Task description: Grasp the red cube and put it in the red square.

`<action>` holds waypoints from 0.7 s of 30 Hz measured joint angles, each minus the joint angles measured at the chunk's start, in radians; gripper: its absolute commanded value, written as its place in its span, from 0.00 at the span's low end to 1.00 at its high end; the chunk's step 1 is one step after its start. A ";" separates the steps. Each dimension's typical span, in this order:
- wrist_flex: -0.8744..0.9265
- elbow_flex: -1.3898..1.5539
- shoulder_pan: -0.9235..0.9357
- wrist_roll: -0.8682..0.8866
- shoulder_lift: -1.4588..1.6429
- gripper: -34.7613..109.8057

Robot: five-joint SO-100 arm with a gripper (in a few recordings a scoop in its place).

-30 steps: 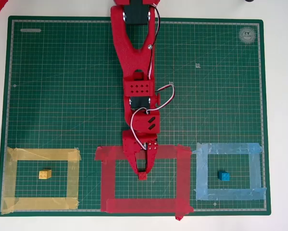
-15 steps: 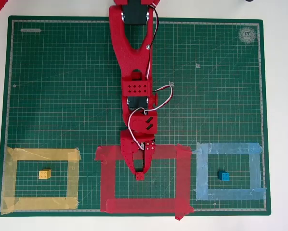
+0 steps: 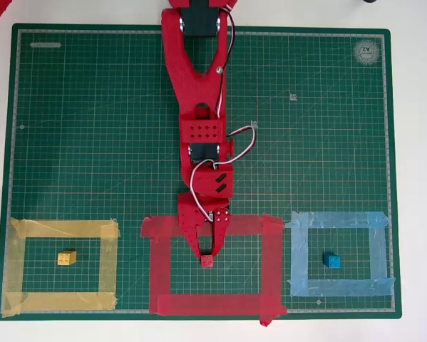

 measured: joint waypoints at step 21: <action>-0.008 0.017 0.014 0.000 0.005 0.34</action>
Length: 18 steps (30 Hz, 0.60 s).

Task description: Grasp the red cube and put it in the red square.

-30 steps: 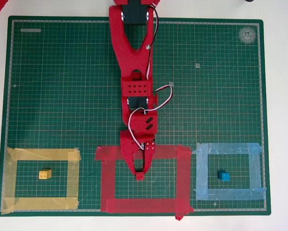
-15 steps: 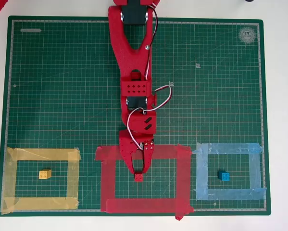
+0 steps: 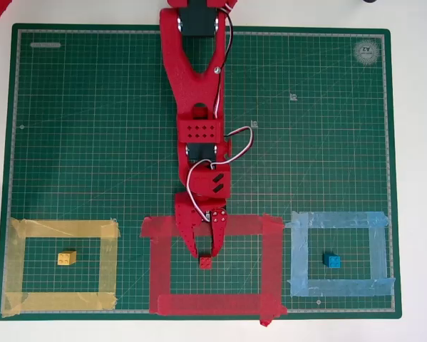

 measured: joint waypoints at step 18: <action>0.133 0.494 -0.058 0.034 0.494 0.25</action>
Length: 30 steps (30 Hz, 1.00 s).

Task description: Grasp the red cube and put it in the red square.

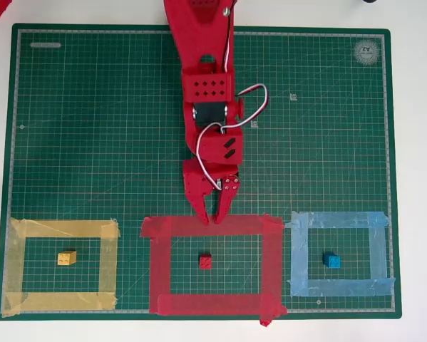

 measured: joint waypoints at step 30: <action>0.337 1.193 -0.002 0.041 1.402 0.25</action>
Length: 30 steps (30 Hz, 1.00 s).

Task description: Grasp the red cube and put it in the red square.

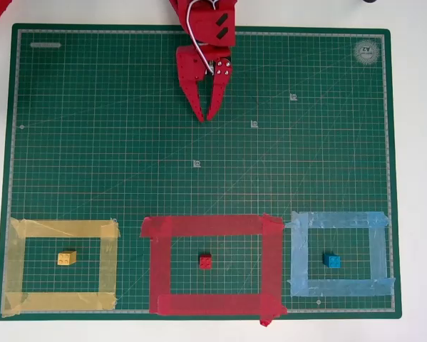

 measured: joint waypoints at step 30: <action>0.945 0.015 0.117 0.011 0.632 0.25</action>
